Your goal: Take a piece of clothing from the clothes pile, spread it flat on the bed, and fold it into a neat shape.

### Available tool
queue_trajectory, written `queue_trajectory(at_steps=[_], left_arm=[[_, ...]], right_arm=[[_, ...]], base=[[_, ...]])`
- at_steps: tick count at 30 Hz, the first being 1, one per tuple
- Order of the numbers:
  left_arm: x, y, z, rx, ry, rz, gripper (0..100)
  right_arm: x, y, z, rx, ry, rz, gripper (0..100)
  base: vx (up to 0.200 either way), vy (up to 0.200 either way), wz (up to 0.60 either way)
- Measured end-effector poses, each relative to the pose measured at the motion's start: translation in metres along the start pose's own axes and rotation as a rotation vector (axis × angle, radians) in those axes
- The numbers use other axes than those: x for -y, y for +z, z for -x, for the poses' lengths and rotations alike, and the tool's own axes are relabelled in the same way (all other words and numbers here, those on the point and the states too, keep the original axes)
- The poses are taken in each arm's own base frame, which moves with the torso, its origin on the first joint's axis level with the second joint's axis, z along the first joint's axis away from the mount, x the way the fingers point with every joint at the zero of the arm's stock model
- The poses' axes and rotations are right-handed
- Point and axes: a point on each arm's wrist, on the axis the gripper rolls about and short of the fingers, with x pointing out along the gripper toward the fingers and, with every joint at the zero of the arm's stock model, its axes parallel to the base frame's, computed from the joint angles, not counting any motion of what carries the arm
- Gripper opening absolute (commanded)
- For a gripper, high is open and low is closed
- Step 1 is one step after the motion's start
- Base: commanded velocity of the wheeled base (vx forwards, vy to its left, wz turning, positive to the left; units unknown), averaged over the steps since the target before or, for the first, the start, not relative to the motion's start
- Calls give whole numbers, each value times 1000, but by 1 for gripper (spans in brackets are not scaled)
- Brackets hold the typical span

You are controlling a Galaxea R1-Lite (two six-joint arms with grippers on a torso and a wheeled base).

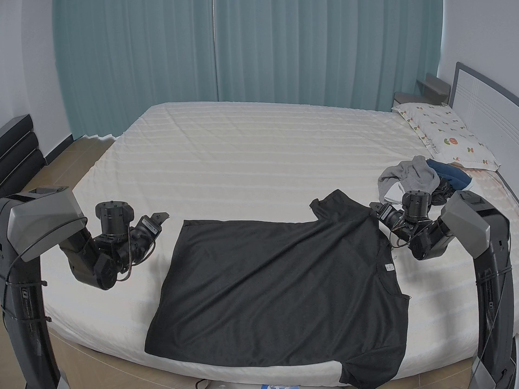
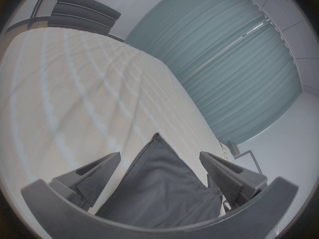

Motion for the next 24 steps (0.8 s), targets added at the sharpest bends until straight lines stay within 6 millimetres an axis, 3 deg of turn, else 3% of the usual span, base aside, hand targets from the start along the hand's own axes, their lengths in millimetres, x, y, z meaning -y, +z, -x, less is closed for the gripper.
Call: queue_trajectory(at_steps=[12, 18, 24], left_arm=[[37, 31, -80, 56, -79, -13, 100], [36, 15, -112, 6, -53, -24, 100], [28, -9, -131, -38, -35, -48, 100]], right_arm=[[4, -13, 95, -5, 44, -280, 100], [7, -17, 130, 7, 147, -483, 100], [17, -31, 141, -64, 118, -524, 100]], base=[[0, 0, 0], [0, 0, 0], [0, 0, 0]])
